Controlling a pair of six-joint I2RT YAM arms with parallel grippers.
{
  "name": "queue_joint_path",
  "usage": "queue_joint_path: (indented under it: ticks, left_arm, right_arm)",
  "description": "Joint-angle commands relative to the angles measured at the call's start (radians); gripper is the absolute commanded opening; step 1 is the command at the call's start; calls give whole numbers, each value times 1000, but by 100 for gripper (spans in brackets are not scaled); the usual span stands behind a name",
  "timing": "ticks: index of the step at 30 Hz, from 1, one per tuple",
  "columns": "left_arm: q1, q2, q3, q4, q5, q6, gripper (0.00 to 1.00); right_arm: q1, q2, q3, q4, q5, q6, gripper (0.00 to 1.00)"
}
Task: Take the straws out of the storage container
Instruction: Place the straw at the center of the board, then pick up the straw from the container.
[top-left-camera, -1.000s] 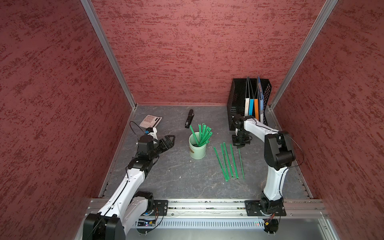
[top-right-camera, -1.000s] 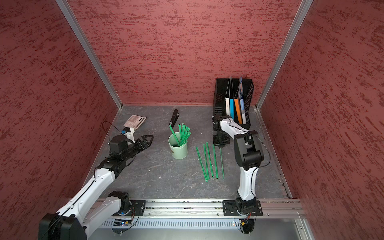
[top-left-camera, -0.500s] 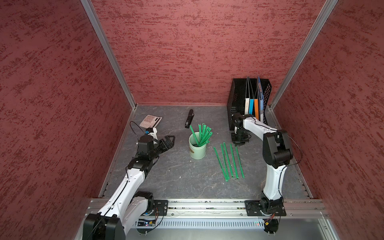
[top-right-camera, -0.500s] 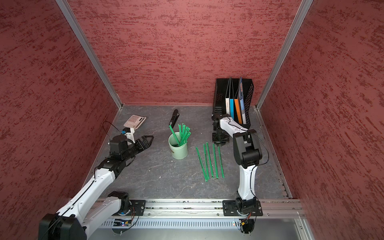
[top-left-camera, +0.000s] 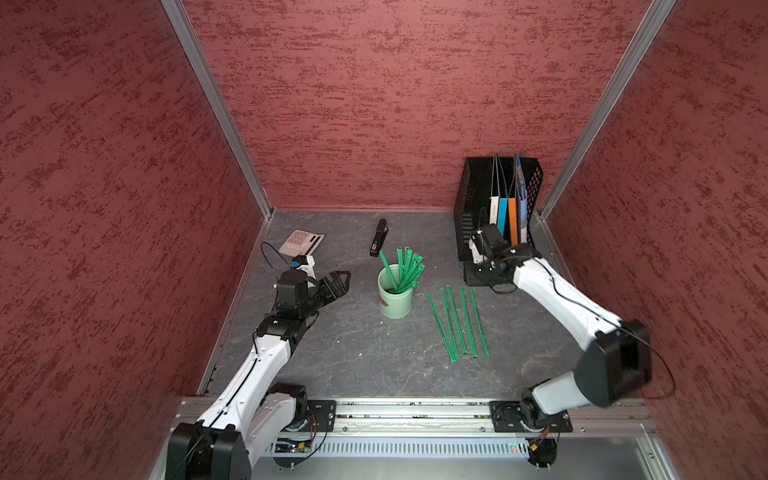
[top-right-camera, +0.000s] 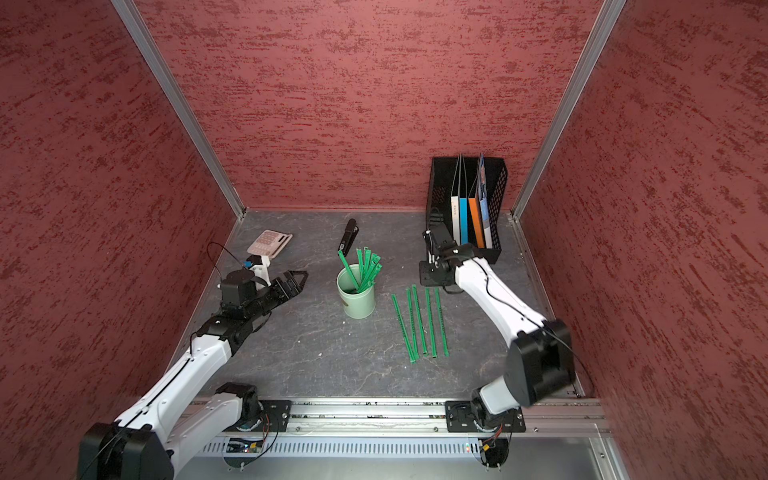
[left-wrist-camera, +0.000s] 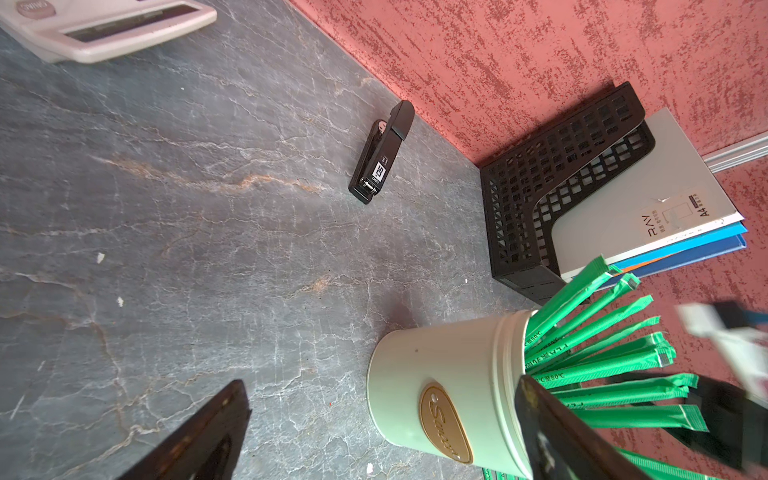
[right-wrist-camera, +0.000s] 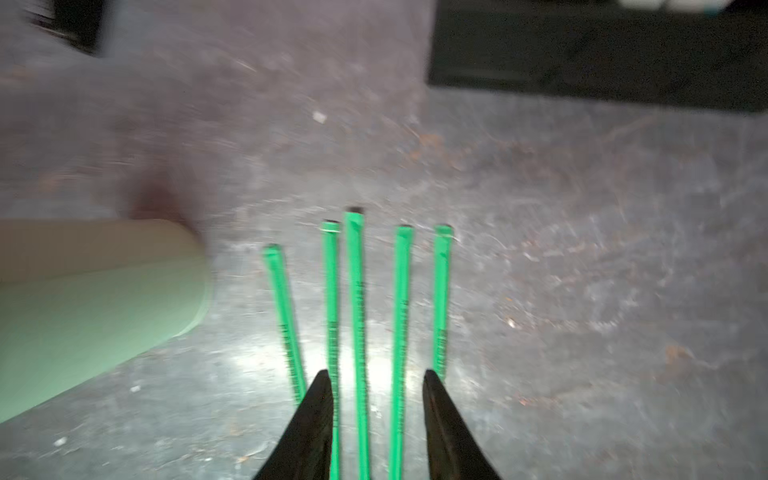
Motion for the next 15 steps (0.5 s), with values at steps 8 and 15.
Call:
queue_joint_path:
  ticks: [8, 15]
  left_arm:
    - [-32, 17, 53, 63, 43, -18, 100]
    - [-50, 117, 131, 144, 225, 31, 99]
  right_arm:
    - [255, -139, -19, 188, 53, 75, 36]
    - [276, -37, 238, 74, 52, 40, 35]
